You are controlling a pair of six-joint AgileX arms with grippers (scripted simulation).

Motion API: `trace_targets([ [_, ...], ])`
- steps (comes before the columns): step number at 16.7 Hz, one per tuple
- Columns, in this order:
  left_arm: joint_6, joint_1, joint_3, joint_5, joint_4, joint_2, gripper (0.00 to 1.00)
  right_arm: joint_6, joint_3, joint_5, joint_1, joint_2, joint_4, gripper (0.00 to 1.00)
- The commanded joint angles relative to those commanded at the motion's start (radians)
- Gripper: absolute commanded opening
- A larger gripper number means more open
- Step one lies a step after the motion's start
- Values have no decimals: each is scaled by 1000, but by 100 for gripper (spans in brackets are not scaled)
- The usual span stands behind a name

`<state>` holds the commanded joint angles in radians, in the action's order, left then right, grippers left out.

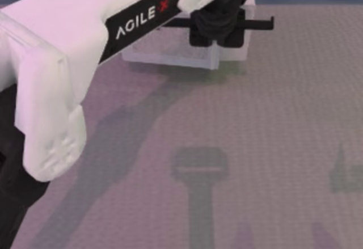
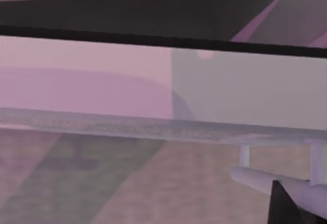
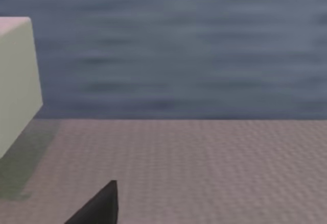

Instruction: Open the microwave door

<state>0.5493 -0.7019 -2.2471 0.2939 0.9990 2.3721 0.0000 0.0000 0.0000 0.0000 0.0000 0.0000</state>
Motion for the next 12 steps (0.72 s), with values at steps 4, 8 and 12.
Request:
trace_targets([
  [4,-1,-7,12,-8,-10,-5,0,0,0,0,0,0,0,100],
  [8,-31,1,76,-14,-42,-43,0,0,0,0,0,0,0,100],
  [12,-33,2,80,-15,-44,-45,0,0,0,0,0,0,0,100],
])
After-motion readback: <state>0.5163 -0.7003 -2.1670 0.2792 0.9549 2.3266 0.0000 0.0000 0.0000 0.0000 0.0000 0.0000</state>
